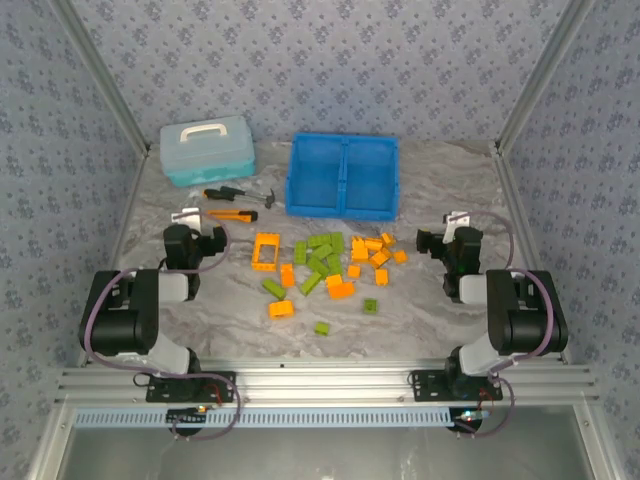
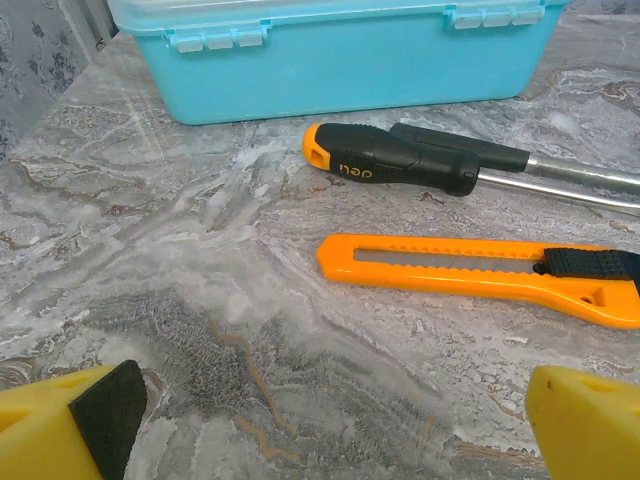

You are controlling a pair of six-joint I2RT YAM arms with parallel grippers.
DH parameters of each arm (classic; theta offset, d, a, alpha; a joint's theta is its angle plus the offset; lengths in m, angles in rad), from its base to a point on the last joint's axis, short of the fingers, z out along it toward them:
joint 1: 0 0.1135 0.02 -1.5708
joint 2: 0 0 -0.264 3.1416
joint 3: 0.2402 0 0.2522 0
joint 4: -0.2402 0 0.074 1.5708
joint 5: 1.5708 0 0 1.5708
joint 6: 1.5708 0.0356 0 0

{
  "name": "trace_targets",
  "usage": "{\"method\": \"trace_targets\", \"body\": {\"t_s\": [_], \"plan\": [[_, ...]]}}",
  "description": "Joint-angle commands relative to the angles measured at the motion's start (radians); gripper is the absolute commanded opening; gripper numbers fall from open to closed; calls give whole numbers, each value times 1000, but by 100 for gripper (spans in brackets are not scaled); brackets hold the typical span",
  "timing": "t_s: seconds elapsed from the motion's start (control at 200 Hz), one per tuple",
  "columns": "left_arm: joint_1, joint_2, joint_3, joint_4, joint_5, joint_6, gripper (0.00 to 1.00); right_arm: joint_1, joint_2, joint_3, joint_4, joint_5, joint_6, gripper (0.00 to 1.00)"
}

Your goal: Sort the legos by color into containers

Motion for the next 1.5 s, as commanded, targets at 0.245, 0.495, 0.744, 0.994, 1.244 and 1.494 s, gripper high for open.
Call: {"method": "trace_targets", "body": {"t_s": [0.245,0.495,0.744,0.994,1.244,1.494], "plan": [[14,4,1,21,38,1,99,-8,2,15,19,-15,-13,100],[23,3,0,23,51,-4,99,-2,-104,90,-210,74,20,100],[24,-274,20,-213,1,-49,99,10,-507,345,-1003,119,531,100],[-39,-695,278,-909,77,-178,99,274,-454,670,-1560,-52,453,100],[-252,-706,452,-1345,494,125,99,574,-139,843,-1858,77,355,100],[-441,-698,341,-1304,526,287,99,642,50,833,-1795,164,349,100]]}}
